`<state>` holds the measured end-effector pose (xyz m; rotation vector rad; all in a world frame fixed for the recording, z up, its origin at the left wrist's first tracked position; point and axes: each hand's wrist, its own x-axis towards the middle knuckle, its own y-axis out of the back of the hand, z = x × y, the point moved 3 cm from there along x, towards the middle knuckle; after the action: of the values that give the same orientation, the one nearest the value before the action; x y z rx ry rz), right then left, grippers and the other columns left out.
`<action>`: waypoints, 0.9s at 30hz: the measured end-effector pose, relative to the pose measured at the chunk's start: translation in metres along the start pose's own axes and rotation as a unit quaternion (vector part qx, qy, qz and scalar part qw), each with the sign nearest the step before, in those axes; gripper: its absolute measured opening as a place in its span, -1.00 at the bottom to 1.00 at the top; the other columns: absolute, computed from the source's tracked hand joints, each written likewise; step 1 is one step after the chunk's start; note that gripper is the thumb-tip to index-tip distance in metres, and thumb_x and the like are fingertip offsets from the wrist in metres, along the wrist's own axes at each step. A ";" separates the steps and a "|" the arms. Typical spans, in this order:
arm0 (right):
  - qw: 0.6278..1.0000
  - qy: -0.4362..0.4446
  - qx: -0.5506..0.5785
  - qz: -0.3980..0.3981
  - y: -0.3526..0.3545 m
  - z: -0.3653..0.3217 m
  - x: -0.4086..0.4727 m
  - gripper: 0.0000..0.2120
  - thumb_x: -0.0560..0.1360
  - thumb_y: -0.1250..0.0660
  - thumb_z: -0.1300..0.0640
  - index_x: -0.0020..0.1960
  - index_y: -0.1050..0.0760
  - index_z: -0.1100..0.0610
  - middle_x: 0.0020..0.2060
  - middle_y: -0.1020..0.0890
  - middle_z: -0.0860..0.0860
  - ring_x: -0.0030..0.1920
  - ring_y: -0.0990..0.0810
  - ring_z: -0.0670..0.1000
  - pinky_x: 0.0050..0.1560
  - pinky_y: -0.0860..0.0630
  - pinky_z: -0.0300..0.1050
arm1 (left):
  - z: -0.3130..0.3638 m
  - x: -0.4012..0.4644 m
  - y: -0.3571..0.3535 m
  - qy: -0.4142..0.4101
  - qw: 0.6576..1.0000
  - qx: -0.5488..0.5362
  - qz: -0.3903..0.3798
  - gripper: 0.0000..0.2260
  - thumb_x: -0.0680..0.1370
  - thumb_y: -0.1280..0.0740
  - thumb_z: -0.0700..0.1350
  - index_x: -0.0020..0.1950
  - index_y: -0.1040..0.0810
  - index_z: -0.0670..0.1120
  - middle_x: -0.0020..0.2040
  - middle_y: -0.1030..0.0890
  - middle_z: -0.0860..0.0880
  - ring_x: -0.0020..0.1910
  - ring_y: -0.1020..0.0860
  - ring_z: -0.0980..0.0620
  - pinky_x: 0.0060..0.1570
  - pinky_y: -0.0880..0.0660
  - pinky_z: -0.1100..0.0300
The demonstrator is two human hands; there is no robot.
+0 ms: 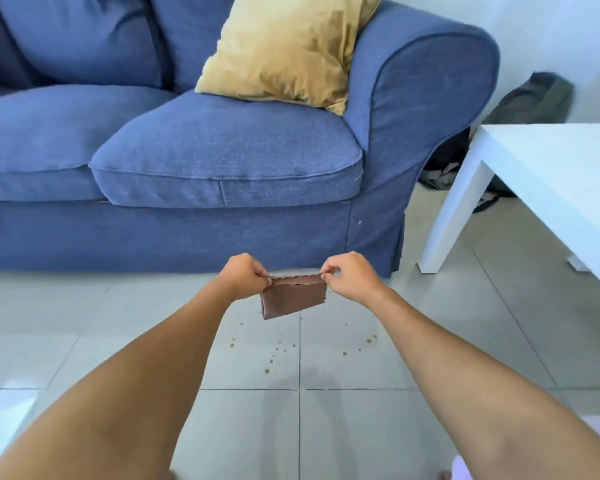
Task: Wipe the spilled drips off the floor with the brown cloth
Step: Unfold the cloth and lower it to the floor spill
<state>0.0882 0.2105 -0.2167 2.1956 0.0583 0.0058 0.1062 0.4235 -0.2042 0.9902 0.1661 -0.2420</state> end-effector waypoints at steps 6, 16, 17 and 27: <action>1.000 0.008 -0.005 0.026 0.046 -0.025 -0.030 -0.85 0.48 -0.32 0.16 -0.08 -0.67 0.08 -0.10 -0.72 0.02 -0.08 -0.61 0.01 -0.06 -0.55 -0.12 | 0.025 -0.034 0.025 -0.008 0.999 -0.047 0.008 -0.81 0.50 -0.32 -0.19 -0.08 -0.72 -0.22 -0.22 -0.66 -0.05 -0.23 -0.58 0.01 -0.08 -0.56 0.20; 0.997 0.037 0.010 0.066 0.076 -0.071 -0.056 -0.77 0.50 -0.25 0.20 -0.06 -0.69 0.09 -0.03 -0.72 0.00 0.01 -0.60 0.01 0.05 -0.54 -0.09 | 0.031 -0.063 0.058 -0.006 0.988 -0.133 0.077 -0.85 0.46 -0.24 -0.20 -0.28 -0.55 -0.18 -0.29 -0.56 -0.17 -0.31 -0.61 -0.07 -0.08 -0.66 0.10; 0.997 0.035 0.025 0.067 0.077 -0.075 -0.056 -0.77 0.49 -0.25 0.20 -0.06 -0.70 0.10 -0.03 -0.72 -0.02 -0.01 -0.59 -0.02 0.03 -0.52 -0.15 | 0.030 -0.065 0.062 -0.007 0.987 -0.132 0.086 -0.84 0.45 -0.24 -0.19 -0.30 -0.53 -0.18 -0.31 -0.55 -0.16 -0.31 -0.60 -0.07 -0.06 -0.66 0.08; 0.981 0.007 0.176 0.077 0.080 -0.098 -0.049 -0.78 0.48 -0.17 0.19 -0.11 -0.58 0.23 -0.28 -0.59 -0.06 -0.17 -0.51 -0.03 -0.15 -0.45 -0.21 | 0.036 -0.075 0.083 -0.094 0.976 0.004 0.198 -0.78 0.48 -0.22 -0.22 -0.32 -0.58 -0.23 -0.34 -0.54 -0.19 -0.30 -0.43 -0.09 -0.23 -0.46 0.09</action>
<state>0.0395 0.2405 -0.0936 2.5495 -0.1115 0.1052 0.0581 0.4465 -0.0995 0.9803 -0.2056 0.0298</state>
